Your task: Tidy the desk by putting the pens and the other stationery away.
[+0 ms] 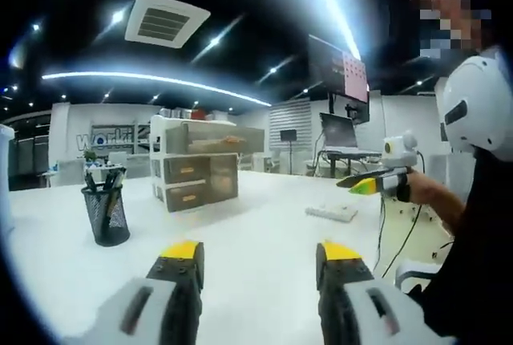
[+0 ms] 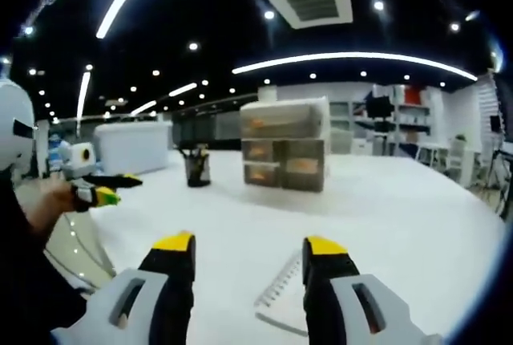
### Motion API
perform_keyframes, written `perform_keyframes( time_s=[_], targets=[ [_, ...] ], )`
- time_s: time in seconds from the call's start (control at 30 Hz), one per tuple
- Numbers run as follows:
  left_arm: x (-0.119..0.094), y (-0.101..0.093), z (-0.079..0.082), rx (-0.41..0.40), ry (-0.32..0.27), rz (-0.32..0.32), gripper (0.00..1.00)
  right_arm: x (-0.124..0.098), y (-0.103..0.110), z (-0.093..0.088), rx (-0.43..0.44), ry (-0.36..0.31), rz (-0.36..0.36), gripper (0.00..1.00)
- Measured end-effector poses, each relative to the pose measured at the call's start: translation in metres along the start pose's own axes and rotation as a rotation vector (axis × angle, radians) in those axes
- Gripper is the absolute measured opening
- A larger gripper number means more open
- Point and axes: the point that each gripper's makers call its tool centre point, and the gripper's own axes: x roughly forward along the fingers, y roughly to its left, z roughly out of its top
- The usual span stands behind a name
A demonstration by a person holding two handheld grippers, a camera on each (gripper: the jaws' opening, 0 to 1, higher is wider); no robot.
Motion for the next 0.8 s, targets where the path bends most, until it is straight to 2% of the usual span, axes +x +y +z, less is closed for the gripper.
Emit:
perform_keyframes(
  time_s=[0.23, 0.47, 0.8],
  targets=[
    [0.001, -0.005, -0.004, 0.007, 0.01, -0.015, 0.56, -0.021, -0.015, 0.0, 0.02, -0.006, -0.022, 0.52],
    [0.002, -0.011, -0.006, 0.013, 0.028, -0.03, 0.55, -0.035, -0.016, -0.008, -0.016, 0.02, -0.034, 0.55],
    [0.002, -0.017, -0.009, 0.007, 0.037, -0.04, 0.55, -0.057, -0.017, -0.015, -0.015, 0.035, -0.047, 0.56]
  ],
)
